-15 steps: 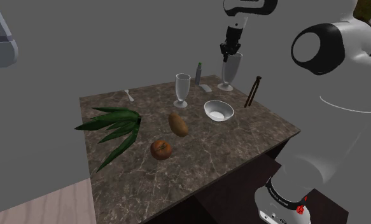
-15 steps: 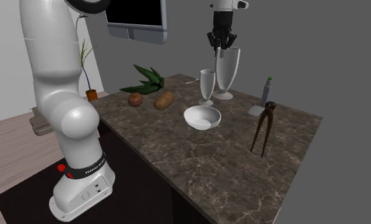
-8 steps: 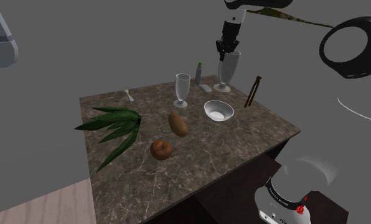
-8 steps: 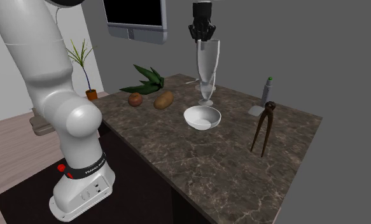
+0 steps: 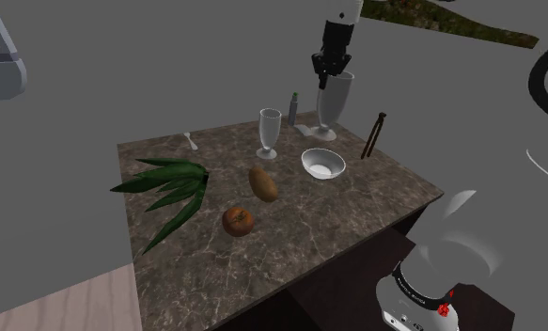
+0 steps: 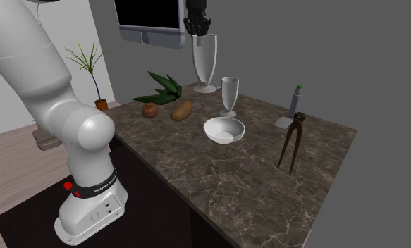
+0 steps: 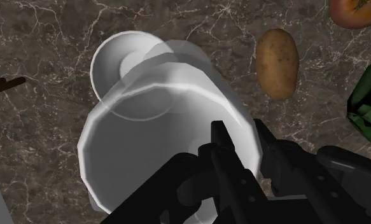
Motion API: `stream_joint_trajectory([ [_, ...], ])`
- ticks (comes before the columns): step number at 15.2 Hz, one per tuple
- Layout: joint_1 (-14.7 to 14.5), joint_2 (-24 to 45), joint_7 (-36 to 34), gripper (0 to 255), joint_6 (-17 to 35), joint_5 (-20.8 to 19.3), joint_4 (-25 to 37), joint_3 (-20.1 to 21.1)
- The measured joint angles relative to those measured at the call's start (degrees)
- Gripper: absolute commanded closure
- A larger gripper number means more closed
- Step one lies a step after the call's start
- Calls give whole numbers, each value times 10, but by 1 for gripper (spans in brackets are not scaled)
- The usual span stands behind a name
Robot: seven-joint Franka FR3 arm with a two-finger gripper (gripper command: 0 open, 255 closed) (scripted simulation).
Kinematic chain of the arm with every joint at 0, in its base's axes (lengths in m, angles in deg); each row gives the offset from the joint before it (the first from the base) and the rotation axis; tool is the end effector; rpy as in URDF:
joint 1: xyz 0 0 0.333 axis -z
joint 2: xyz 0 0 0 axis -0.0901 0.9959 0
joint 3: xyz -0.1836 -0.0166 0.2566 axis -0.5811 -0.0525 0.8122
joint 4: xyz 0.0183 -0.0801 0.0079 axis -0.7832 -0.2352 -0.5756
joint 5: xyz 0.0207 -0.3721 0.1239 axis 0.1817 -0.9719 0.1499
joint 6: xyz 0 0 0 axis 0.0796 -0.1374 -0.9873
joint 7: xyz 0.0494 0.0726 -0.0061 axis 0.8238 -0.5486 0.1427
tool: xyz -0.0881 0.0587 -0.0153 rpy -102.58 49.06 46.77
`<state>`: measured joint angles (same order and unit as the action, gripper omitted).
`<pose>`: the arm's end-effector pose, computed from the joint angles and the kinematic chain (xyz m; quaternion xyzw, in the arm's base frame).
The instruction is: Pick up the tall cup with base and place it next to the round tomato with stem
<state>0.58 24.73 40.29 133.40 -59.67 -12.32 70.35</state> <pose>0.4875 -0.0616 0.6504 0.9954 -0.0956 0.0043 0.0026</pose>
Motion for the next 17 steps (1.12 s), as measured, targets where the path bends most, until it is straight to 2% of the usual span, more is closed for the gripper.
stream_joint_trajectory([
  [11, -52, -64, -144, 255, -63, 15, -3, 93],
  [17, -57, -82, -159, 255, -29, 18, -56, 103],
])
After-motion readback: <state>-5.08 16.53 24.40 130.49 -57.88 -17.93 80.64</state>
